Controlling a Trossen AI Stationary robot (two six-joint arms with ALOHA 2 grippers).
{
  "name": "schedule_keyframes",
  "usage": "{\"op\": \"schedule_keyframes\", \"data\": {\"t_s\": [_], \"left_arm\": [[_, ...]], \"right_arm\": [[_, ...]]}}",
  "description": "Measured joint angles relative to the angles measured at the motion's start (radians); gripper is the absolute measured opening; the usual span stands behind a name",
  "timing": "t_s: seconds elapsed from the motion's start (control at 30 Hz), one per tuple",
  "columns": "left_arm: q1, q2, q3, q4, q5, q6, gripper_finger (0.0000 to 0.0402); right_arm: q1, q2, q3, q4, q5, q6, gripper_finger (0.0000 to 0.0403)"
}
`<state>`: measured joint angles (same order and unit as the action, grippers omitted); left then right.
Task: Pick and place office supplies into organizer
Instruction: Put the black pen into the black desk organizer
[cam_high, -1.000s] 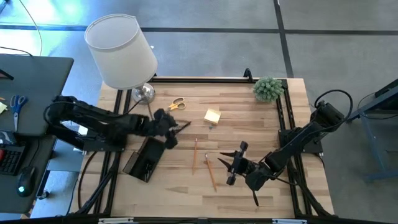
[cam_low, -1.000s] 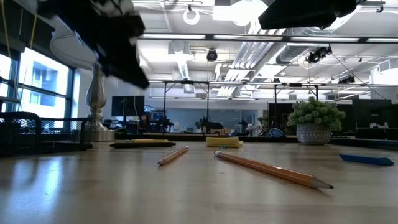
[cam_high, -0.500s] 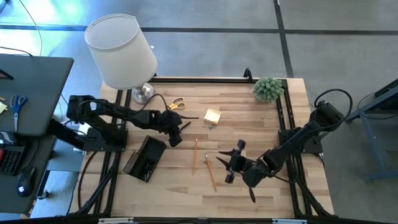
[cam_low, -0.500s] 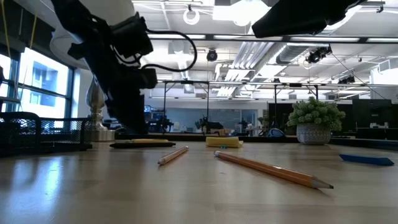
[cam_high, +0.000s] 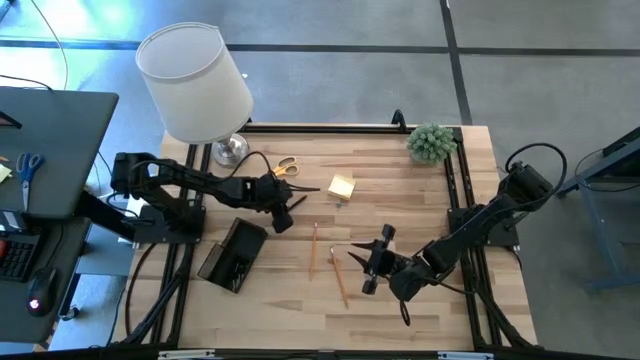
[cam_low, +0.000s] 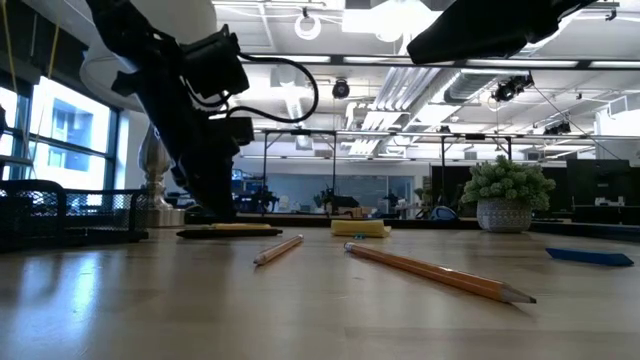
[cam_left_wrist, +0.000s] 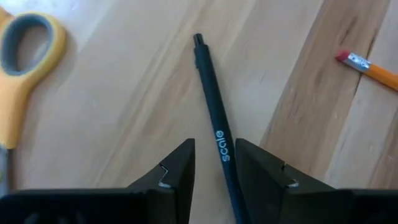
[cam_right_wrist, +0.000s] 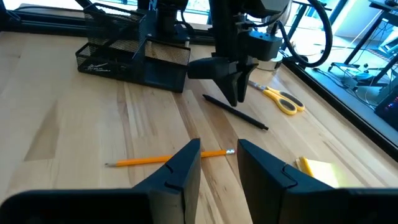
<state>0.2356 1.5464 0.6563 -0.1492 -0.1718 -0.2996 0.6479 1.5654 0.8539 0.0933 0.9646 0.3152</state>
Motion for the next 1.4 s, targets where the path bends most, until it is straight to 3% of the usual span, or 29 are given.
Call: {"op": "schedule_keyframes", "data": {"t_s": [0.23, 0.57, 0.9, 1.07, 1.4], "left_arm": [[0.000, 0.057, 0.000, 0.043, 0.045, -0.001, 0.0101], [0.000, 0.101, 0.003, 0.067, 0.018, 0.008, 0.0099], [0.000, 0.104, 0.001, 0.104, 0.018, 0.061, 0.0012], [0.000, 0.102, 0.000, 0.128, 0.025, 0.065, 0.0028], [0.000, -0.053, 0.040, 0.145, 0.315, 0.136, 0.0009]], "right_arm": [[0.000, 0.000, 0.000, -0.004, -0.002, 0.002, 0.0099], [0.000, 0.000, -0.001, -0.008, -0.004, 0.002, 0.0099], [0.000, 0.000, -0.001, -0.008, -0.004, 0.002, 0.0099], [0.000, 0.000, -0.001, -0.007, -0.004, 0.002, 0.0099], [0.001, 0.000, -0.003, -0.097, 0.013, 0.077, 0.0099]]}}
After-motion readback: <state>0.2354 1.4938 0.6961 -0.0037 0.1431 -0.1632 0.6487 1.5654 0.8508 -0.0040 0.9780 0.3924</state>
